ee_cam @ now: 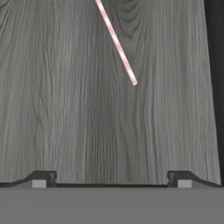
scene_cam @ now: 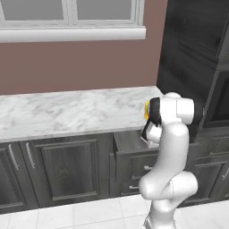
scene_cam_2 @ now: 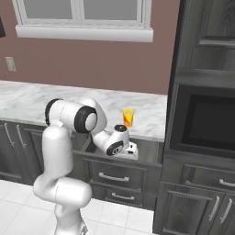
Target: Pick up the straw from the left drawer and put it inside the smoothie cup.
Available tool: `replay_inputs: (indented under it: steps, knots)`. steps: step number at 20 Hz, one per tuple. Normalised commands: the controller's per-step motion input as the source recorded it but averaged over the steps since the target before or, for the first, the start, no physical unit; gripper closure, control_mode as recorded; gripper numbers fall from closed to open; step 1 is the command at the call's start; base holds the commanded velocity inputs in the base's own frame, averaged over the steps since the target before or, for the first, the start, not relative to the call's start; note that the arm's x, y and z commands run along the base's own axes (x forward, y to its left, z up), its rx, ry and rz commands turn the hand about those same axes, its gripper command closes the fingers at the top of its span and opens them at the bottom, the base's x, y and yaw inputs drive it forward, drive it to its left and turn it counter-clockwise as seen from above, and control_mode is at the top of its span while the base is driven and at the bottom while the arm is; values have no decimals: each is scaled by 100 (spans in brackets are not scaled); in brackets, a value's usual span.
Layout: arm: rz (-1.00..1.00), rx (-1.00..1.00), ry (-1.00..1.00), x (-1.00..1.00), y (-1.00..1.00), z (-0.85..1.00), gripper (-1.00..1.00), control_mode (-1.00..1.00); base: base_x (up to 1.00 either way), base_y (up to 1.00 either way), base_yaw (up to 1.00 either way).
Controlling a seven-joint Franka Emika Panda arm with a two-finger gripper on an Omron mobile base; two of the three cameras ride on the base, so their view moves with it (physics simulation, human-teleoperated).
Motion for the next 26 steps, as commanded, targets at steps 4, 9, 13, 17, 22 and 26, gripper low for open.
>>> replay_inputs:
  steps: [4,9,13,17,22,26]
  knots:
    - [0,0,1,-100,0,-1,-100,-100,0,0,0]
    - [11,-2,2,-100,6,0,-100,-100,0,0,0]
    - [20,-10,4,-100,36,19,-100,-100,0,0,0]
    - [12,-3,-7,-27,29,88,-100,-100,0,0,0]
    - [4,0,-11,10,4,98,-100,-100,0,0,0]
    - [0,0,-1,18,0,46,-100,-100,0,0,0]
